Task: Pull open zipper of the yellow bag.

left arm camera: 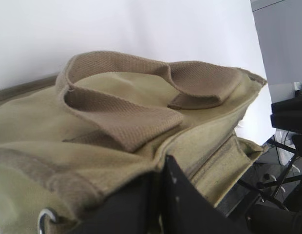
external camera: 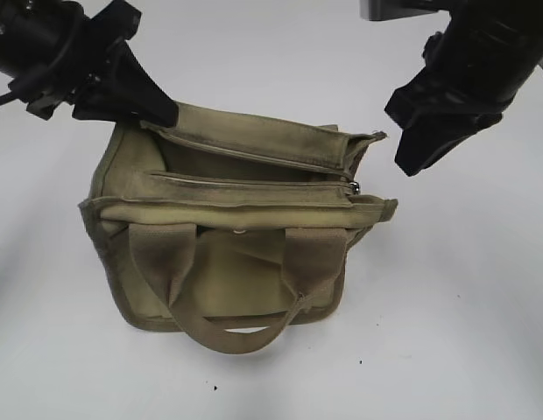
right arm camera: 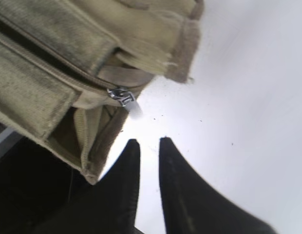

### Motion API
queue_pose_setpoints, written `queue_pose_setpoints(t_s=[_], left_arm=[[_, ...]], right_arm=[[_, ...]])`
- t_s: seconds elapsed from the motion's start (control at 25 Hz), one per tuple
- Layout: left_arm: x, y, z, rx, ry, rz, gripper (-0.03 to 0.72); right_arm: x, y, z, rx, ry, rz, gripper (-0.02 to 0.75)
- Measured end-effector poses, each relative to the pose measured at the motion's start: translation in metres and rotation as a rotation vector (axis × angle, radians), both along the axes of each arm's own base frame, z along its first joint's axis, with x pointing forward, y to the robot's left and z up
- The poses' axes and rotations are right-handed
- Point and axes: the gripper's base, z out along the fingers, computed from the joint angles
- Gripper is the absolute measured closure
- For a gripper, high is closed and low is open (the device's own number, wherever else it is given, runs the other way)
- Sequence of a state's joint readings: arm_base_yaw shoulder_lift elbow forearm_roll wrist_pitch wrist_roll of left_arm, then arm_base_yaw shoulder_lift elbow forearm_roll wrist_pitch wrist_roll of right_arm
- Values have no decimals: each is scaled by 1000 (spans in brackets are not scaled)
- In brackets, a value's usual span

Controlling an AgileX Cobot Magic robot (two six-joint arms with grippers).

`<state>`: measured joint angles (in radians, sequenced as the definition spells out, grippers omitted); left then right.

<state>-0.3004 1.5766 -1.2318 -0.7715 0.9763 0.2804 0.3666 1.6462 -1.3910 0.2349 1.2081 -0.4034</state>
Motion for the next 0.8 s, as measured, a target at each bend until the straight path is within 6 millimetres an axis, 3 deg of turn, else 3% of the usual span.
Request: queue_pose_setpoints(t_s=[0.16, 0.28, 0.6, 0.8], left_arm=[[-7, 6, 11, 50, -61, -16, 503], [-21, 17, 30, 125, -160, -39, 418], [-84, 57, 70, 359, -274, -28, 390], [-138, 82, 59, 429, -297, 32, 388]], right_arm=[[-6, -12, 9, -39, -19, -125, 407], [-23, -21, 14, -54, -25, -176, 332], [-98, -50, 21, -34, -46, -260, 310], [-148, -69, 22, 3, -106, -277, 310]])
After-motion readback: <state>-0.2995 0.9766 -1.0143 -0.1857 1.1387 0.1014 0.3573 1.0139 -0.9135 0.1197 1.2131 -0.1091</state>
